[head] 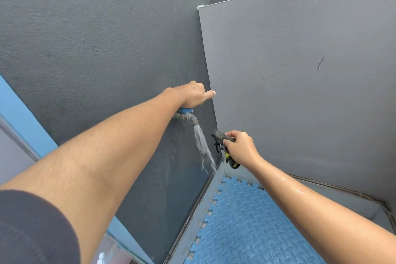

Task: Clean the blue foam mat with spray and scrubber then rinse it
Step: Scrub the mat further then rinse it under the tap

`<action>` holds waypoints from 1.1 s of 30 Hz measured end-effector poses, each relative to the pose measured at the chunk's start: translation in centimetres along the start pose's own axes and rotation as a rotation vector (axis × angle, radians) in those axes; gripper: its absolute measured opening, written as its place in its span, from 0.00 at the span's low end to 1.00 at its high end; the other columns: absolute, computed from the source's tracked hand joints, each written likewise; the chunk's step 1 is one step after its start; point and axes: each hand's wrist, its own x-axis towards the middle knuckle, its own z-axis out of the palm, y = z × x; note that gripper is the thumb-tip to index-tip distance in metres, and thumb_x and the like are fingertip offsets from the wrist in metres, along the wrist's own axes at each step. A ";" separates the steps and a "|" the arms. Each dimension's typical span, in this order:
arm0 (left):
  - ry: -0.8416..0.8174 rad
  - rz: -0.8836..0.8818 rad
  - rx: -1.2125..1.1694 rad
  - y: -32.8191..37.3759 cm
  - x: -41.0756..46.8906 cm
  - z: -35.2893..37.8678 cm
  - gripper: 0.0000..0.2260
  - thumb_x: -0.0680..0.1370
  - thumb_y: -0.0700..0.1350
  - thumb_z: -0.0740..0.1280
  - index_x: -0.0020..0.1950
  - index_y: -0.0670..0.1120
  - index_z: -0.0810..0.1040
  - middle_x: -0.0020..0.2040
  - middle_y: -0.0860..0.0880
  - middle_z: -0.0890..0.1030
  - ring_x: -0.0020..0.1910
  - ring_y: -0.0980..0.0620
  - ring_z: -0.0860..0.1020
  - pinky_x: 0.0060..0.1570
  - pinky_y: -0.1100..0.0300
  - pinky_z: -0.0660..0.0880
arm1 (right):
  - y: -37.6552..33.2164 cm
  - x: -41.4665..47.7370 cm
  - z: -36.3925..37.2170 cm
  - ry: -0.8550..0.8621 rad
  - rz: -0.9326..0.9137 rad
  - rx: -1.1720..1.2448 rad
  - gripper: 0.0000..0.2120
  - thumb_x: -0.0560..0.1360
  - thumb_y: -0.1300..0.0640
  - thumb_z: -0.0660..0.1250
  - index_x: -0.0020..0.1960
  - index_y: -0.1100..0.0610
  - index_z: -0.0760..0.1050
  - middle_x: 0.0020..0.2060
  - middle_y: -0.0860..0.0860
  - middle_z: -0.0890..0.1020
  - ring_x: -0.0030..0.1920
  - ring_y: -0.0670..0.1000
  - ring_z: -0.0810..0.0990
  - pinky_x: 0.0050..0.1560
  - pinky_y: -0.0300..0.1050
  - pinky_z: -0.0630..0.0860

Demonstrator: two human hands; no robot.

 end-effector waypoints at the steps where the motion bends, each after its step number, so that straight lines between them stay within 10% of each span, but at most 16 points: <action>1: 0.003 -0.004 0.000 0.0 0.0 0.0 0.28 0.85 0.60 0.53 0.30 0.45 0.60 0.31 0.48 0.65 0.28 0.49 0.61 0.39 0.54 0.65 | -0.1 0.0 0.0 -0.002 0.001 0.001 0.08 0.80 0.60 0.62 0.49 0.53 0.80 0.35 0.53 0.85 0.28 0.47 0.80 0.30 0.42 0.79; 25: -0.017 -0.049 -0.017 0.7 -0.6 -0.3 0.28 0.87 0.58 0.53 0.32 0.44 0.64 0.31 0.47 0.67 0.27 0.49 0.64 0.43 0.53 0.67 | 0.2 0.0 -0.1 0.013 -0.019 -0.009 0.08 0.80 0.58 0.62 0.55 0.54 0.80 0.36 0.52 0.84 0.26 0.46 0.80 0.38 0.50 0.83; 33: -0.045 -0.209 0.426 2.0 -0.6 -0.9 0.17 0.87 0.40 0.53 0.74 0.43 0.72 0.70 0.39 0.74 0.65 0.38 0.74 0.63 0.45 0.73 | 2.4 0.0 -0.2 0.041 -0.012 -0.027 0.10 0.80 0.56 0.63 0.60 0.54 0.78 0.41 0.53 0.84 0.31 0.50 0.81 0.43 0.53 0.83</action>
